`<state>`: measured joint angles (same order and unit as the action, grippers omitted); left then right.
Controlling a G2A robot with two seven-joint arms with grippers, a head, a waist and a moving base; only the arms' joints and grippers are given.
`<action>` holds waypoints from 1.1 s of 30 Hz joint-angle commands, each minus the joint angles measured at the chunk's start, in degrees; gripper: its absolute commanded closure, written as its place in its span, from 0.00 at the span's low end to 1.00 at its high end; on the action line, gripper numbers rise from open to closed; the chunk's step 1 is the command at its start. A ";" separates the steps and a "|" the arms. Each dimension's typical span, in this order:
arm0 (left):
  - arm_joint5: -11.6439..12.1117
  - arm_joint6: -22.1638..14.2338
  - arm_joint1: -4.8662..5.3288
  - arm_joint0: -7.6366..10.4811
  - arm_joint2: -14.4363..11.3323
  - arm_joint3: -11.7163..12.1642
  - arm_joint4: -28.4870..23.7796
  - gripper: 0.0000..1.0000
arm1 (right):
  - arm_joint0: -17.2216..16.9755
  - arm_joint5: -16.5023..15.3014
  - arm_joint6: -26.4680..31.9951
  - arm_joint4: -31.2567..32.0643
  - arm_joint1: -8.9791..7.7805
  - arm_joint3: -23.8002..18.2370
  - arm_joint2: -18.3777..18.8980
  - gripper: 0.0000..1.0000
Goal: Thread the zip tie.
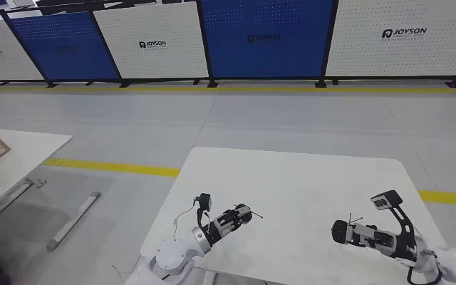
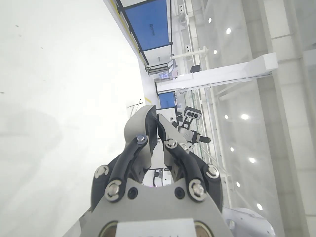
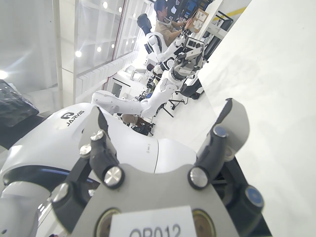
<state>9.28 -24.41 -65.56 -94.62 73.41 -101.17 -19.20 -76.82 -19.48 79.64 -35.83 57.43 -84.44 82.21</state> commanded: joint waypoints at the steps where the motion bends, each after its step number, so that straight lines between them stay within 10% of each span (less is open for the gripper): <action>1: 1.28 0.44 -0.01 -1.03 0.71 -2.29 -2.84 1.00 | 0.00 0.00 0.00 0.00 0.00 0.00 0.00 0.00; 12: 1.14 8.77 0.08 -7.27 6.14 -22.05 -8.14 1.00 | 0.00 0.00 0.00 0.00 0.00 0.00 0.00 0.00; 25: 0.81 9.18 0.05 -7.31 6.06 -22.61 -8.00 1.00 | 0.00 0.00 0.00 0.00 0.00 0.00 0.00 0.00; 33: 2.43 6.22 0.05 -9.44 8.28 -28.15 -14.95 1.00 | 0.00 0.00 0.00 0.00 0.00 0.00 0.00 0.00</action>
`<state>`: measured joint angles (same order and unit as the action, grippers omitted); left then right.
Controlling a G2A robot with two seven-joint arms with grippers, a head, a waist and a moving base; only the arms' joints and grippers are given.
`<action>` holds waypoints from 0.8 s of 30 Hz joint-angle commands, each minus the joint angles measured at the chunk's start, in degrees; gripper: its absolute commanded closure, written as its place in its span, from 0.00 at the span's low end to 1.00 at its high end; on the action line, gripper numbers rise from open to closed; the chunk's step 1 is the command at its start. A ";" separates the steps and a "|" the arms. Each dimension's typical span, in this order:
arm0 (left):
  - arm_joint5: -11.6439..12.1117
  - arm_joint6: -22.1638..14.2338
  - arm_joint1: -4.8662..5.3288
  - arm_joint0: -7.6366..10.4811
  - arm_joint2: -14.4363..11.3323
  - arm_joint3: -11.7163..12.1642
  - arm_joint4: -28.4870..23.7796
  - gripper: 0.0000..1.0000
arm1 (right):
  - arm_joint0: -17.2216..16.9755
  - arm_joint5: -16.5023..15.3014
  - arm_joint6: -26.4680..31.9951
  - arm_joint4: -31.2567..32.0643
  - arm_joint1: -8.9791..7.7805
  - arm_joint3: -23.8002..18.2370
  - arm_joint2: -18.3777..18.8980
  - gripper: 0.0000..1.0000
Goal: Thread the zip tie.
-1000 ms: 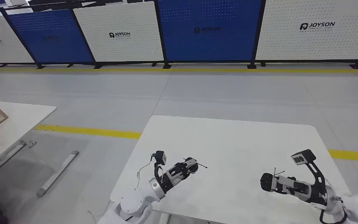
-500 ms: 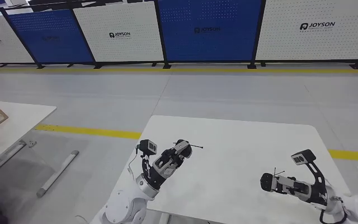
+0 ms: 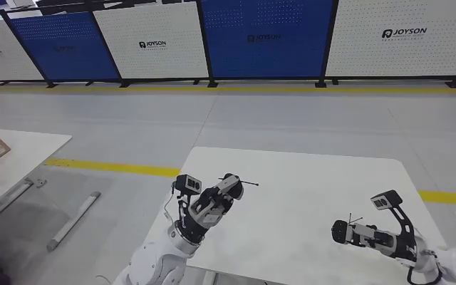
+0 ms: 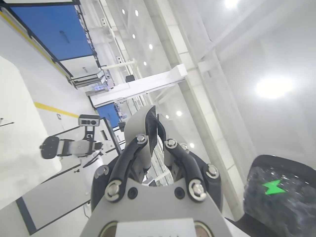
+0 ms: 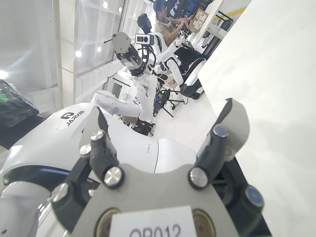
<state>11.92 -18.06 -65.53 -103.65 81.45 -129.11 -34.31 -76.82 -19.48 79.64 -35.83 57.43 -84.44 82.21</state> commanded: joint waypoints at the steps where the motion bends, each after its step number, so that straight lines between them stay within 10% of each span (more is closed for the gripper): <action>1: -0.41 0.09 0.02 -0.50 0.38 -0.19 0.49 1.00 | 0.00 0.00 0.00 0.00 0.00 0.00 0.00 0.00; 8: -2.21 3.15 -0.26 1.85 -2.41 4.46 6.87 1.00 | 0.00 0.00 0.00 0.00 0.00 0.00 0.00 0.00; 17: -3.55 7.85 -0.87 6.88 -6.39 16.26 14.39 1.00 | 0.00 0.00 0.00 0.00 0.00 0.00 0.00 0.00; 24: -3.52 8.99 -0.96 7.62 -7.04 18.36 17.27 1.00 | 0.00 0.00 0.00 0.00 0.00 0.00 0.00 0.00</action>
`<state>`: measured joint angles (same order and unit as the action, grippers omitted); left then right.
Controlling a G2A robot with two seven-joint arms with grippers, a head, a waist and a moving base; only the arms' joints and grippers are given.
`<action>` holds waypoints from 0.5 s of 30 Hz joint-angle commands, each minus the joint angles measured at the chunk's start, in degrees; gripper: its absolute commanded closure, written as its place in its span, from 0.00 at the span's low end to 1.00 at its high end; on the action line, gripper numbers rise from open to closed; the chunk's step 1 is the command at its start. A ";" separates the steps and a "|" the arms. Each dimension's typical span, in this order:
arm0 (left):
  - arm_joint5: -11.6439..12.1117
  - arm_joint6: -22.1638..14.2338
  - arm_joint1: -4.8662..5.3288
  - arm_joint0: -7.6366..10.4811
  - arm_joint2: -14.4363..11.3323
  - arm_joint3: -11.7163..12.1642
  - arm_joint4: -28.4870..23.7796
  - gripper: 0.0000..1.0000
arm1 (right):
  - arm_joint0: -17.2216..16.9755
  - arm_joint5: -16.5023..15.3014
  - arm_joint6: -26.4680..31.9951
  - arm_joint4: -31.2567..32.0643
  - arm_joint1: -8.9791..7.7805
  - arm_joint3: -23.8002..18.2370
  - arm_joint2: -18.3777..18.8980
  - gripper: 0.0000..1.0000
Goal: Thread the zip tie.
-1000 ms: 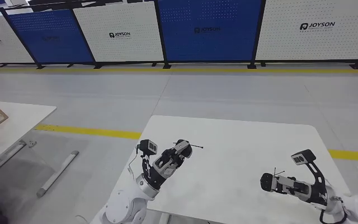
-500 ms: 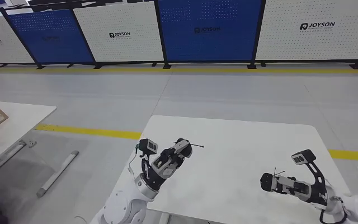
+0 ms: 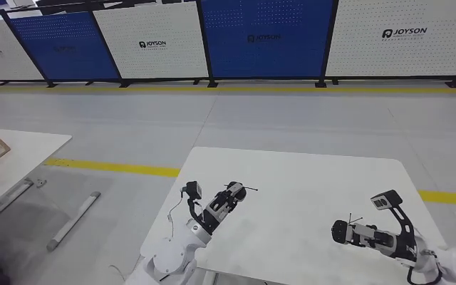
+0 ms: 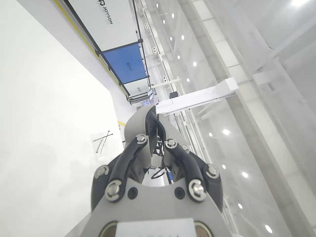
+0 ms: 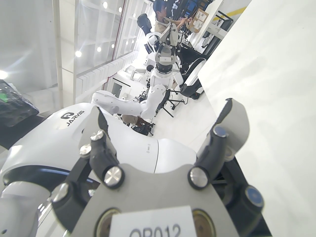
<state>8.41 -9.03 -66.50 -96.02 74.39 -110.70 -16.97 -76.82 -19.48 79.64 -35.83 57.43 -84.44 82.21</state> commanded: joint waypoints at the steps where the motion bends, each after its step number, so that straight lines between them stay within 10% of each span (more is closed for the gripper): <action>1: -0.01 -0.03 0.00 -0.01 0.02 -0.04 -0.07 1.00 | 0.00 0.00 0.00 0.00 0.00 0.00 0.00 0.00; 10: -0.08 0.34 -0.05 0.28 -0.19 0.20 0.21 1.00 | 0.00 0.00 0.00 0.00 0.00 0.00 0.00 0.00; 15: 6.33 1.80 -0.49 -0.29 -0.37 -3.06 -4.14 1.00 | 0.00 0.00 0.00 0.00 0.00 0.00 0.00 0.00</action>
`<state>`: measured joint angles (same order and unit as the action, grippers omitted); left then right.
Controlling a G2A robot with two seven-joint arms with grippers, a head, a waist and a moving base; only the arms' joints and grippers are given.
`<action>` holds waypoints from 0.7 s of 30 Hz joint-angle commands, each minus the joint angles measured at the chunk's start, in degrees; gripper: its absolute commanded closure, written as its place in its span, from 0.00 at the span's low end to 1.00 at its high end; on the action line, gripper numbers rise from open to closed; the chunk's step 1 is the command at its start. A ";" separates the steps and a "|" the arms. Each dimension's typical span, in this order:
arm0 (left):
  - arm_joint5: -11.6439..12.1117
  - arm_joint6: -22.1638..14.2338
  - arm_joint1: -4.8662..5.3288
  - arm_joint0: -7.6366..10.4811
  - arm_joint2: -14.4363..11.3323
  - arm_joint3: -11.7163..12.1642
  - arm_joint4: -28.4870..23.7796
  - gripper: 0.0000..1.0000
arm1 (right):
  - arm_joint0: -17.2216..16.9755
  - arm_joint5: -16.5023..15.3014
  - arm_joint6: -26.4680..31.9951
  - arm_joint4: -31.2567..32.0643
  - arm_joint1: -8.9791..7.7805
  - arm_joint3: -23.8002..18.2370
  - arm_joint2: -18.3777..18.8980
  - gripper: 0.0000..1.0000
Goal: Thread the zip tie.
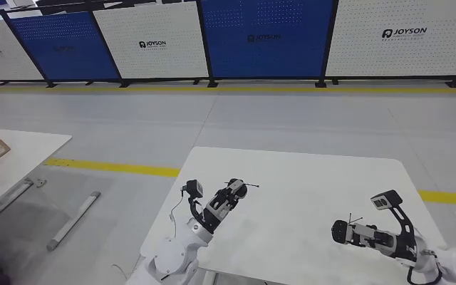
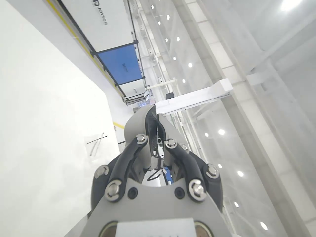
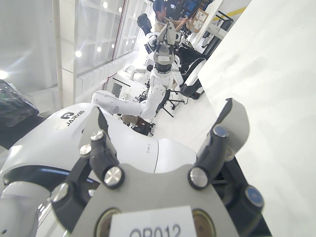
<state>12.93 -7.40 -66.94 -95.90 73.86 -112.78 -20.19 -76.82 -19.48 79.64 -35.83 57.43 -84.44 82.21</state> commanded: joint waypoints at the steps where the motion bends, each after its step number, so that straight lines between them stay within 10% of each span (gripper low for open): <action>1: 3.35 0.29 -0.10 -0.81 0.33 -2.21 -1.71 1.00 | 0.00 0.00 0.00 0.00 0.00 0.00 0.00 0.00; 9: 6.52 0.21 -0.26 -4.17 1.91 -9.16 -0.87 1.00 | 0.00 0.00 0.00 0.00 0.00 0.00 0.00 0.00; 15: 6.52 0.21 -0.26 -4.17 1.91 -9.16 -0.87 1.00 | 0.00 0.00 0.00 0.00 0.00 0.00 0.00 0.00; 21: 2.37 2.73 -0.54 -1.64 -0.16 -2.94 7.78 1.00 | 0.00 0.00 0.00 0.00 0.00 0.00 0.00 0.00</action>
<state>15.83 -5.12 -67.42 -98.01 74.16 -116.99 -13.84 -76.82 -19.48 79.64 -35.83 57.43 -84.44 82.21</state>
